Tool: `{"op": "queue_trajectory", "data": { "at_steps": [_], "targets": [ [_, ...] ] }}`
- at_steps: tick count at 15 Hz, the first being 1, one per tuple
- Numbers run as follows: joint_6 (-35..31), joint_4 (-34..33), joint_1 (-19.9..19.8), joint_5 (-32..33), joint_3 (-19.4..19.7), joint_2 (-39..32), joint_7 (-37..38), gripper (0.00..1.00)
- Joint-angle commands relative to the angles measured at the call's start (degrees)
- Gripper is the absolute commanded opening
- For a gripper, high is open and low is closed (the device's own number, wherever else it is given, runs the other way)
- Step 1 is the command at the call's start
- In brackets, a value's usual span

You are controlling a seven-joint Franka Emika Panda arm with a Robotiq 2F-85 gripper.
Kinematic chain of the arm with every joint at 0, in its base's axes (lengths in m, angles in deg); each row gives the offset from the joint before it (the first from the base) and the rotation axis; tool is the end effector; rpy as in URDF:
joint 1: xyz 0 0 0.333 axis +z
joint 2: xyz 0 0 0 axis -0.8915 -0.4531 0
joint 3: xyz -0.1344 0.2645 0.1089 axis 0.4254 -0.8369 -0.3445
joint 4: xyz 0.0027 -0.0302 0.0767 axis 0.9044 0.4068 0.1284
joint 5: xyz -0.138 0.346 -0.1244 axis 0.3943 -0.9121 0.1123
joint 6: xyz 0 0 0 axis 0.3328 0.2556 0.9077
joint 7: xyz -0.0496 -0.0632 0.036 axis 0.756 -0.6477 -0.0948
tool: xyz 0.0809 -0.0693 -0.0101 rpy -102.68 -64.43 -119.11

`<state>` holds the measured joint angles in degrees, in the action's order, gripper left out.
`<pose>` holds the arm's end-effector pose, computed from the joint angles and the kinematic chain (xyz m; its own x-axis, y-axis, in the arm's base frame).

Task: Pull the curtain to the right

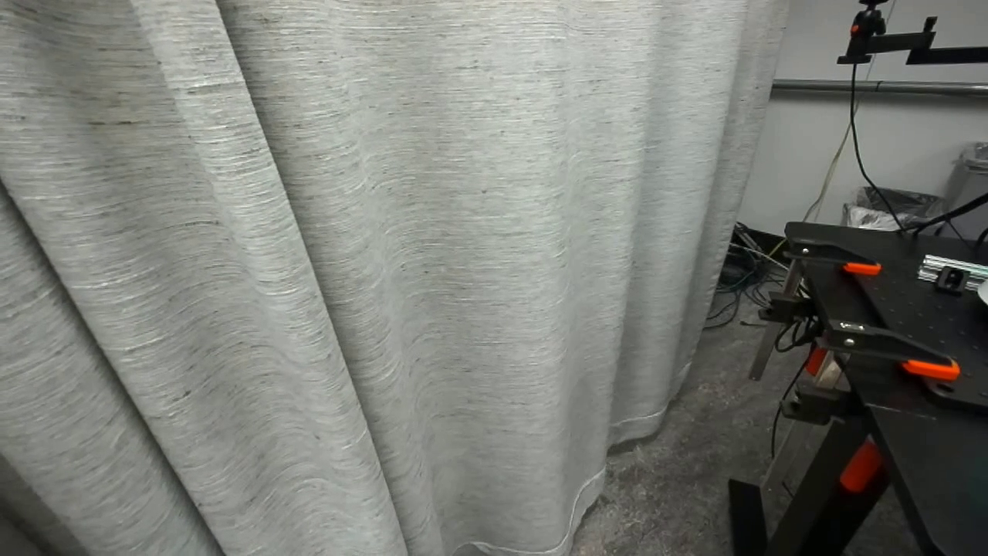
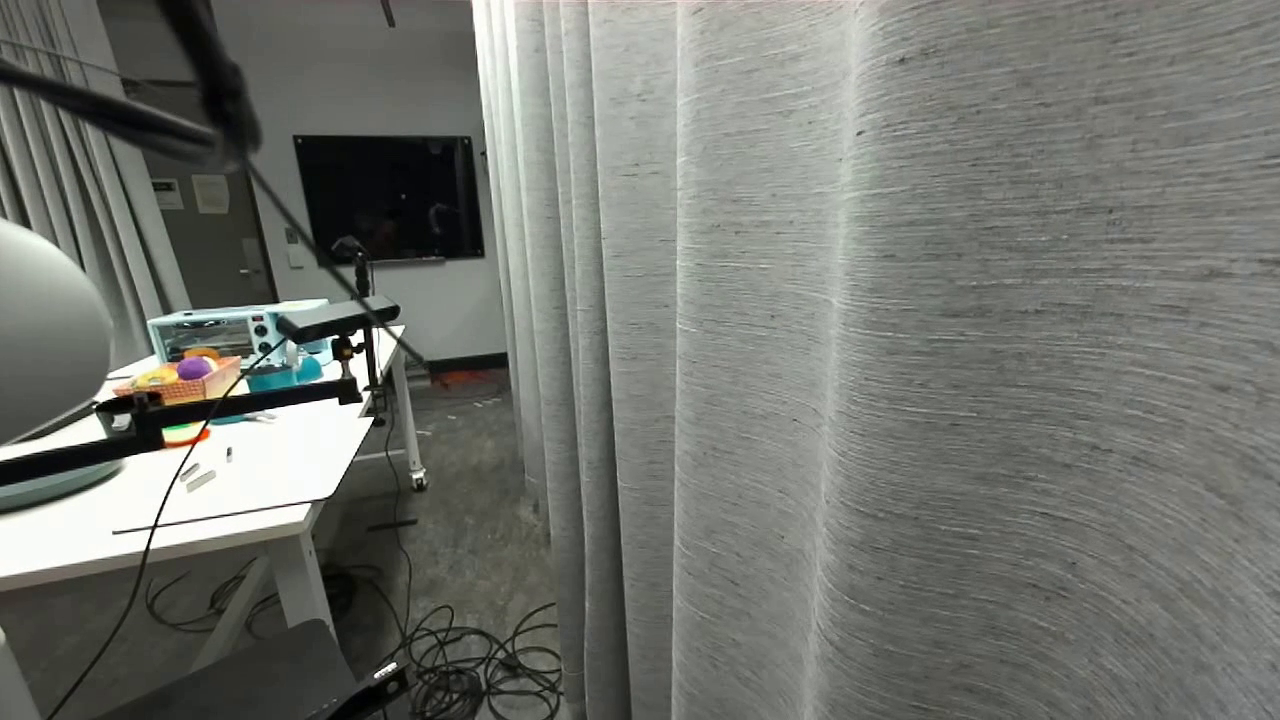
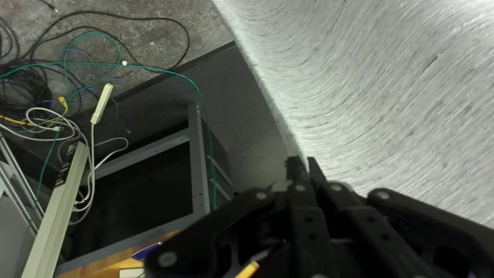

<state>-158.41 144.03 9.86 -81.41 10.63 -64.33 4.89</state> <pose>0.1802 -0.5278 0.5154 0.5738 -0.6958 0.4319 -0.7074 -0.6869 -0.1668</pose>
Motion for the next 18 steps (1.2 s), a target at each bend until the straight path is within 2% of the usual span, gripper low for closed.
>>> {"op": "queue_trajectory", "data": {
  "at_steps": [1, 2, 3, 4, 7, 8, 18],
  "targets": [
    [1.86, -8.55, 4.5, -1.68, 5.0, -5.17, -2.45, 0.01],
    [1.23, -7.7, 5.71, -1.56, 5.46, -4.04, -1.13, 0.01],
    [3.11, -9.82, 6.11, -0.06, 6.27, -4.56, 0.11, 0.28],
    [-0.24, -1.18, 6.43, 0.36, 6.52, 1.64, -1.28, 0.04],
    [1.23, -7.2, 6.86, 0.0, 6.67, -2.93, -0.84, 0.26],
    [1.38, -7.83, 6.79, -0.03, 6.56, -3.61, -0.84, 0.28],
    [1.58, -8.25, 6.65, -0.06, 6.7, -4.06, -0.85, 0.28]
  ]
}}
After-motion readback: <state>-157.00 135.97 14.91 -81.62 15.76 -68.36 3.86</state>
